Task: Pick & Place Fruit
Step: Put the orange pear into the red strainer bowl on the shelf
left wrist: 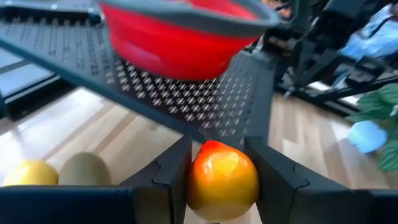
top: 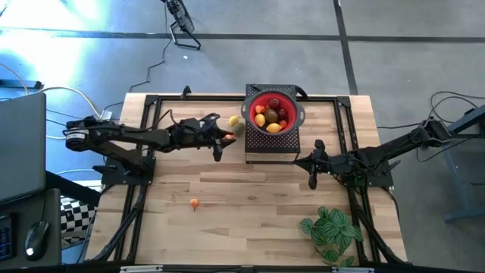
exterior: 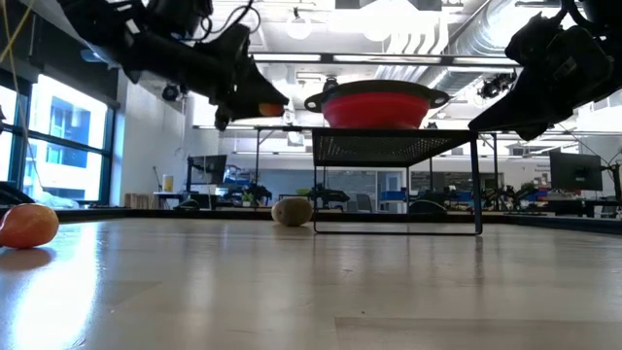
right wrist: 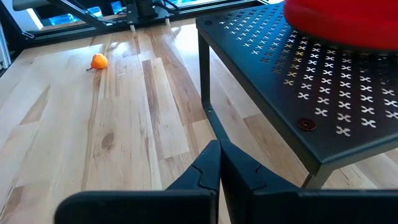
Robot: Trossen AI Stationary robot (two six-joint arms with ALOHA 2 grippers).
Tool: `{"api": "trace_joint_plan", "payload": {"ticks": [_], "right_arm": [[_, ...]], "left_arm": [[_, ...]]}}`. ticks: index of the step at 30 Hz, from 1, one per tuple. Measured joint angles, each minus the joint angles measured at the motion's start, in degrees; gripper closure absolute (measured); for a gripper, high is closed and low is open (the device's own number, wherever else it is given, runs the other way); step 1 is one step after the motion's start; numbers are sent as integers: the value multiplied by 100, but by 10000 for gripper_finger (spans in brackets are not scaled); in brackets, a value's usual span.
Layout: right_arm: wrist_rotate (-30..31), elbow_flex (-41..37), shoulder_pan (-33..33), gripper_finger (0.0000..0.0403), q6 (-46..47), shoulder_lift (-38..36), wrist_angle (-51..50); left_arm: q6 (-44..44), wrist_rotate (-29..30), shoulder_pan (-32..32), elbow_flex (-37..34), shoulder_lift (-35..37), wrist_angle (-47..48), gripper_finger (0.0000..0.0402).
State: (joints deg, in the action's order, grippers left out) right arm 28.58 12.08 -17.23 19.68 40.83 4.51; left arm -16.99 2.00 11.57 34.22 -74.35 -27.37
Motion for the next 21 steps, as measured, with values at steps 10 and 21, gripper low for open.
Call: {"api": "trace_joint_plan", "payload": {"ticks": [10, 21], "right_arm": [[0, 0, 2, 401, -1, 0, 0], [0, 1, 1, 401, -1, 0, -2]], "left_arm": [[-302, -62, 2, 0, 188, -521, 268], [-750, -513, 2, 0, 188, -1285, 268]]}}
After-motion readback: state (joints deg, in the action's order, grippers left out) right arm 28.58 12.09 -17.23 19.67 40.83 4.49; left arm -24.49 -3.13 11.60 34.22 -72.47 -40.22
